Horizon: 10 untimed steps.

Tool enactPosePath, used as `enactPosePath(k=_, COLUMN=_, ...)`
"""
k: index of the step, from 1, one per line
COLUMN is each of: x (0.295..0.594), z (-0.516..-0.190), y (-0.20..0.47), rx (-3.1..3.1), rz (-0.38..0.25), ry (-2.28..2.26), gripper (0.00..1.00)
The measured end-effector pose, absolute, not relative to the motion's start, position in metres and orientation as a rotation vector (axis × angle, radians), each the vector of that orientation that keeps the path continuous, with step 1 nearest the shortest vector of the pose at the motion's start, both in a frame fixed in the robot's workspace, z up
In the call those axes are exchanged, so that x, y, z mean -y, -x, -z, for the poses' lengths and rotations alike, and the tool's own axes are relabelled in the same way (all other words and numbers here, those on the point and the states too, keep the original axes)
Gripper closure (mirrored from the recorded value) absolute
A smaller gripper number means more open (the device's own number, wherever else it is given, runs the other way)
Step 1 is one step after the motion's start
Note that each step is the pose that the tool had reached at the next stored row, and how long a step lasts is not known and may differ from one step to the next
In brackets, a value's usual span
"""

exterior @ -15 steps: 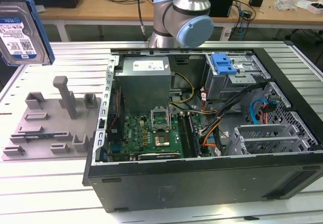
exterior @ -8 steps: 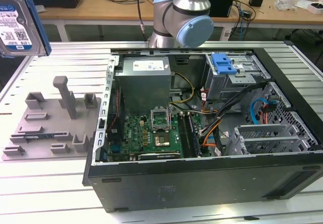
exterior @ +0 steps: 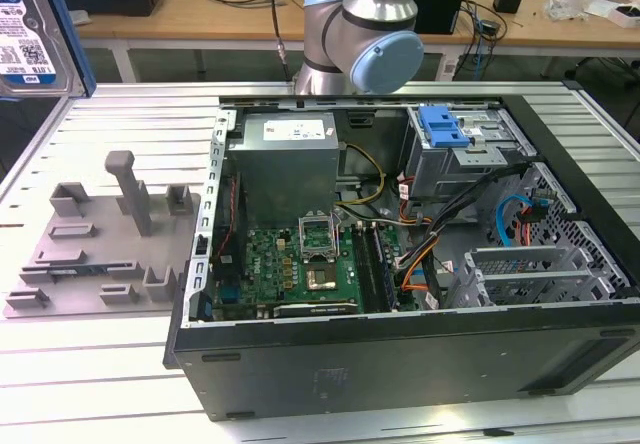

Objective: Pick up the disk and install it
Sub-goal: 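Pick up the disk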

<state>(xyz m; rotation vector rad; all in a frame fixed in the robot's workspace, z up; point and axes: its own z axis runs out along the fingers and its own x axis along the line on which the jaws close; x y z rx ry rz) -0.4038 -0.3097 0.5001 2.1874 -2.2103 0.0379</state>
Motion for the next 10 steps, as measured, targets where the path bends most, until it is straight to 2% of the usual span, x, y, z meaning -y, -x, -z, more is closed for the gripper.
enactPosePath(k=10, x=0.3181, z=-0.5013, y=0.3958, rx=2.210, rz=-0.038, ry=-2.187, gripper=0.64)
